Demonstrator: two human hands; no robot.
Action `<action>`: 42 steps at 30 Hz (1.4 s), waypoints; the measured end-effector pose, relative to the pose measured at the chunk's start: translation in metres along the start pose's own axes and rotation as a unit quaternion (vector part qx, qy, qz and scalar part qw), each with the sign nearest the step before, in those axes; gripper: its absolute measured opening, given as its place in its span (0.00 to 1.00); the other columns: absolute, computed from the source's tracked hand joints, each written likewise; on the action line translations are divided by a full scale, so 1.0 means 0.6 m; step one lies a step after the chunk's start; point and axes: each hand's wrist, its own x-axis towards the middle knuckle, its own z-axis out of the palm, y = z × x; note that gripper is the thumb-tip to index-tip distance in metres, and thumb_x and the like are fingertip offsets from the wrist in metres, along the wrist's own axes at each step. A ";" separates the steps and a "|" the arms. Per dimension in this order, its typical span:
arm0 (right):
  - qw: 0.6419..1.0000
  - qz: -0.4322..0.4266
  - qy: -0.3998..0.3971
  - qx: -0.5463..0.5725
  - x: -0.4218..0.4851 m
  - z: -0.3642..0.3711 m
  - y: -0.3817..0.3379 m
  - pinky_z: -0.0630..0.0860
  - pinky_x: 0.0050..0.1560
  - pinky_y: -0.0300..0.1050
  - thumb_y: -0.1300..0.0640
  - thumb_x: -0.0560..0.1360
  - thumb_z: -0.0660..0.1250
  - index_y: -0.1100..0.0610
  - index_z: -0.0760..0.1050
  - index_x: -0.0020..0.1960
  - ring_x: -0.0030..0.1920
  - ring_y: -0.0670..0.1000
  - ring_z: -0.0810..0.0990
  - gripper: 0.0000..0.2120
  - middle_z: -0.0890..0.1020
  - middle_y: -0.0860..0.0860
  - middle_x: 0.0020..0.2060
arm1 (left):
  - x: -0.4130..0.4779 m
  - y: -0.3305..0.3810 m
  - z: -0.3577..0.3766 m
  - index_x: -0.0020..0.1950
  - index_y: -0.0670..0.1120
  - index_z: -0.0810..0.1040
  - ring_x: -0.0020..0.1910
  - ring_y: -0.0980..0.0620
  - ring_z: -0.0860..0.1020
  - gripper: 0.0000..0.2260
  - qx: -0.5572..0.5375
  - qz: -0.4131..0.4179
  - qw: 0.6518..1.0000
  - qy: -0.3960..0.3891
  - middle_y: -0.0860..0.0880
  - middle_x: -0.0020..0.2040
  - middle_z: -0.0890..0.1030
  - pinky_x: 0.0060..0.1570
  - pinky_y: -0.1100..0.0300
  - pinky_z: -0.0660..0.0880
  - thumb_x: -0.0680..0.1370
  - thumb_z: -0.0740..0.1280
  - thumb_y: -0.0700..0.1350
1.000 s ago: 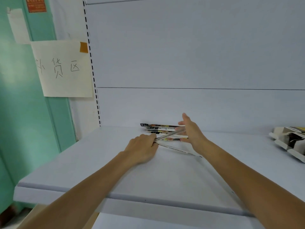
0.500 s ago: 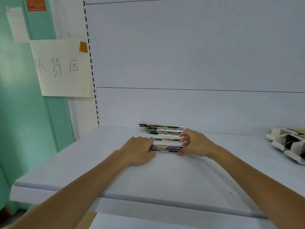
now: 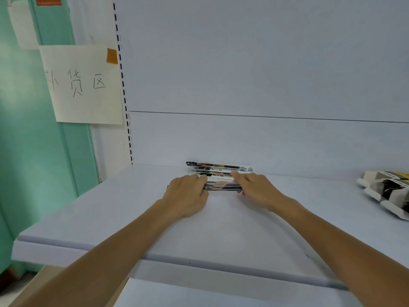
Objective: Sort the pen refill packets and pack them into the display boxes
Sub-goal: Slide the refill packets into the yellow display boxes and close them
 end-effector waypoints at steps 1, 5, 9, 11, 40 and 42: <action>1.000 0.015 0.008 0.021 0.005 -0.001 0.002 0.69 0.44 0.43 0.40 0.78 0.54 0.67 0.73 0.53 0.40 0.52 0.75 0.29 0.77 0.55 0.39 | 0.001 0.003 0.000 0.51 0.44 0.68 0.44 0.47 0.70 0.07 -0.002 -0.001 1.000 0.001 0.46 0.49 0.75 0.47 0.54 0.69 0.79 0.53 0.45; 0.988 0.075 -0.013 0.136 0.023 -0.010 0.013 0.77 0.55 0.57 0.50 0.68 0.65 0.58 0.76 0.42 0.43 0.54 0.79 0.11 0.81 0.57 0.42 | 0.017 0.036 0.005 0.51 0.45 0.68 0.49 0.44 0.74 0.08 0.047 0.042 0.998 0.015 0.45 0.49 0.76 0.49 0.52 0.67 0.79 0.52 0.47; 0.989 0.075 0.003 0.124 0.006 -0.067 0.038 0.78 0.55 0.54 0.52 0.69 0.67 0.58 0.75 0.38 0.46 0.54 0.78 0.08 0.78 0.54 0.39 | 0.043 0.095 0.010 0.52 0.44 0.69 0.51 0.45 0.74 0.10 0.029 0.077 0.996 0.017 0.46 0.51 0.76 0.45 0.54 0.66 0.80 0.53 0.48; 0.994 0.054 0.034 0.087 0.000 -0.113 0.066 0.78 0.53 0.50 0.52 0.75 0.64 0.60 0.75 0.40 0.43 0.51 0.76 0.12 0.77 0.52 0.37 | 0.058 0.125 0.006 0.50 0.45 0.68 0.51 0.45 0.74 0.08 -0.012 0.085 0.996 0.022 0.47 0.49 0.75 0.42 0.56 0.64 0.80 0.53 0.48; 0.960 0.035 -0.174 -0.217 0.040 -0.588 0.429 0.70 0.60 0.54 0.46 0.70 0.66 0.60 0.78 0.53 0.53 0.53 0.79 0.20 0.82 0.53 0.49 | 0.198 0.512 0.052 0.36 0.50 0.71 0.36 0.47 0.72 0.15 -0.221 -0.127 0.967 0.025 0.49 0.34 0.74 0.34 0.57 0.65 0.77 0.58 0.57; 0.966 0.032 -0.166 -0.193 0.044 -0.585 0.435 0.70 0.60 0.51 0.46 0.71 0.68 0.56 0.79 0.53 0.51 0.49 0.79 0.16 0.82 0.49 0.48 | 0.183 0.507 0.047 0.35 0.51 0.70 0.36 0.47 0.73 0.15 -0.220 -0.135 0.966 0.031 0.50 0.33 0.74 0.35 0.56 0.66 0.76 0.57 0.58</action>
